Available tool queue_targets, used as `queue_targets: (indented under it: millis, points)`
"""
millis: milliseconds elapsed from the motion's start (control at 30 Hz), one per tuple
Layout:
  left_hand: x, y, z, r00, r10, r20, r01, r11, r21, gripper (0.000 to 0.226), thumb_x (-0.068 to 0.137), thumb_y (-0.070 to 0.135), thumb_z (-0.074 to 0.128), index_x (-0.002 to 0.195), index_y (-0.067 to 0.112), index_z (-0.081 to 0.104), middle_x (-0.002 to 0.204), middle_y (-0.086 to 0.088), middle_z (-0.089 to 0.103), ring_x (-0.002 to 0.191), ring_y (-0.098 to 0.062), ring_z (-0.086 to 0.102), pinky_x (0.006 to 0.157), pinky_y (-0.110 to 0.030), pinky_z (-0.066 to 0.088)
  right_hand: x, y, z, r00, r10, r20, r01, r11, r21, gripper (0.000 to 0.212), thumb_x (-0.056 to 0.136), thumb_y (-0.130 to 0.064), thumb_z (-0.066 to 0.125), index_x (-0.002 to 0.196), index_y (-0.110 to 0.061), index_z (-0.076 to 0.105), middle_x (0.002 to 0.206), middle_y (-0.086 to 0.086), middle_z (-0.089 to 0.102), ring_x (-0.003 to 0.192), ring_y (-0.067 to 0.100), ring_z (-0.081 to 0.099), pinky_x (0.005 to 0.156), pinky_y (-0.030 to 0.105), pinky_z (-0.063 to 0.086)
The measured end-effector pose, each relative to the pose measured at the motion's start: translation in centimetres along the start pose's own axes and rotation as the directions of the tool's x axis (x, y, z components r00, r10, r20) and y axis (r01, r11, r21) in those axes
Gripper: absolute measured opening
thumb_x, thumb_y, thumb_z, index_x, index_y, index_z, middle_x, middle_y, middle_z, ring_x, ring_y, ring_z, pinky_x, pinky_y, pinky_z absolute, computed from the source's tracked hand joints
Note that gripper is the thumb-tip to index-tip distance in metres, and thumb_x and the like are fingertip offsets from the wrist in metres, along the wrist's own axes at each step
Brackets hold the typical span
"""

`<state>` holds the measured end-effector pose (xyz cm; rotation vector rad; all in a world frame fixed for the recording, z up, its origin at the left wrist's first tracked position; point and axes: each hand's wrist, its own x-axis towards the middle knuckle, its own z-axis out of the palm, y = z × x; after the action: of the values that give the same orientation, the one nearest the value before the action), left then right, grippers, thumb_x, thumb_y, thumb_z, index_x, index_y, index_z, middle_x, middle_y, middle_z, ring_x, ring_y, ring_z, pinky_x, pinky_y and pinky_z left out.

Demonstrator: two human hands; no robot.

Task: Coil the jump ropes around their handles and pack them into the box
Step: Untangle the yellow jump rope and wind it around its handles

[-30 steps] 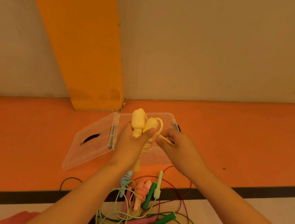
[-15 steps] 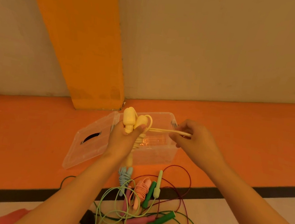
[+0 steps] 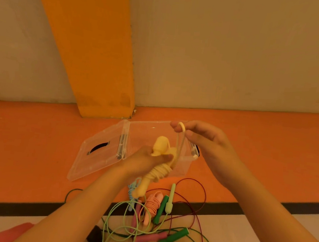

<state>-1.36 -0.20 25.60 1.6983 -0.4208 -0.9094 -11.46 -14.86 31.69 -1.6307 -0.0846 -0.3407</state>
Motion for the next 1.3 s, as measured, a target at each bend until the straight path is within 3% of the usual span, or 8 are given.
queue_targets:
  millis: [267, 433, 600, 800, 900, 1033, 1167, 1300]
  points:
    - [-2.2, 0.7, 1.5, 0.923, 0.039, 0.383, -0.035, 0.999, -0.017, 0.019, 0.088, 0.024, 0.058, 0.103, 0.013, 0.062, 0.097, -0.006, 0.072, 0.081, -0.02, 0.068, 0.074, -0.034, 0.055, 0.2, 0.5, 0.5, 0.995, 0.06, -0.077, -0.057, 0.998, 0.035, 0.018, 0.089, -0.009, 0.057, 0.106, -0.006, 0.061, 0.1, 0.008, 0.071, 0.084, 0.019, 0.069, 0.074, 0.023, 0.053]
    - [-3.1, 0.8, 2.3, 0.932, 0.093, 0.35, -0.089, 0.996, -0.029, 0.011, 0.093, 0.015, 0.056, 0.103, 0.019, 0.058, 0.084, 0.006, 0.073, 0.079, -0.012, 0.069, 0.074, -0.029, 0.056, 0.3, 0.9, 0.8, 0.989, 0.108, -0.096, -0.106, 0.994, 0.032, 0.014, 0.089, -0.006, 0.059, 0.102, -0.01, 0.061, 0.086, 0.007, 0.07, 0.062, 0.017, 0.063, 0.062, 0.028, 0.053]
    - [-2.7, 0.6, 2.9, 0.962, 0.094, 0.256, -0.123, 0.988, 0.097, 0.063, 0.071, 0.025, 0.083, 0.122, 0.019, 0.047, 0.11, 0.003, 0.068, 0.099, -0.009, 0.067, 0.088, -0.026, 0.053, 0.8, 1.8, 1.5, 0.996, 0.039, -0.075, -0.05, 0.988, -0.149, 0.014, 0.086, -0.004, 0.065, 0.096, -0.013, 0.064, 0.088, 0.011, 0.07, 0.072, 0.017, 0.068, 0.073, 0.024, 0.052]
    - [-2.7, 0.8, 3.1, 0.96, 0.172, 0.219, -0.199, 0.974, 0.108, 0.037, 0.075, 0.007, 0.079, 0.106, 0.017, 0.062, 0.096, 0.006, 0.071, 0.091, -0.004, 0.066, 0.083, -0.019, 0.052, 1.2, 2.0, 1.6, 0.988, 0.091, -0.125, -0.112, 0.978, -0.175, 0.013, 0.086, -0.006, 0.066, 0.093, -0.017, 0.063, 0.092, 0.014, 0.068, 0.058, 0.02, 0.067, 0.058, 0.029, 0.053]
    - [-2.5, 0.4, 3.5, 0.975, 0.188, 0.122, -0.209, 0.959, 0.192, 0.049, 0.067, 0.017, 0.085, 0.109, 0.02, 0.06, 0.101, 0.004, 0.073, 0.094, -0.01, 0.068, 0.09, -0.033, 0.054, 1.3, 2.6, 1.7, 0.974, 0.069, -0.218, -0.115, 0.971, -0.207, 0.011, 0.088, -0.006, 0.065, 0.093, -0.016, 0.063, 0.094, 0.017, 0.065, 0.049, 0.019, 0.06, 0.051, 0.028, 0.05]
    - [-3.1, -0.1, 4.7, 0.953, 0.29, -0.087, -0.206, 0.831, 0.517, 0.071, 0.053, 0.05, 0.081, 0.113, 0.032, 0.048, 0.106, 0.013, 0.065, 0.096, -0.01, 0.064, 0.083, -0.041, 0.054, 1.4, 3.4, 2.2, 0.93, 0.037, -0.365, -0.118, 0.972, -0.202, 0.013, 0.089, -0.005, 0.063, 0.087, -0.018, 0.062, 0.095, 0.018, 0.061, 0.042, 0.014, 0.054, 0.046, 0.021, 0.044]
    - [-3.9, 0.2, 5.5, 0.851, 0.494, -0.177, -0.123, 0.515, 0.848, 0.085, 0.063, 0.065, 0.073, 0.131, 0.032, 0.033, 0.123, 0.014, 0.047, 0.111, -0.012, 0.054, 0.081, -0.031, 0.047, 1.6, 3.3, 2.5, 0.907, 0.037, -0.42, -0.107, 0.984, -0.143, 0.009, 0.089, -0.005, 0.063, 0.091, -0.014, 0.062, 0.092, 0.015, 0.061, 0.042, 0.013, 0.054, 0.045, 0.025, 0.044]
    - [-3.1, 0.6, 5.0, 0.881, 0.459, -0.117, -0.155, 0.512, 0.845, 0.075, 0.067, 0.055, 0.074, 0.127, 0.027, 0.038, 0.121, 0.009, 0.052, 0.107, -0.019, 0.057, 0.079, -0.031, 0.047, 1.7, 2.9, 2.3, 0.896, 0.058, -0.441, -0.096, 0.993, -0.063, 0.007, 0.09, -0.006, 0.061, 0.096, -0.009, 0.06, 0.084, 0.011, 0.065, 0.044, 0.013, 0.056, 0.045, 0.024, 0.045]
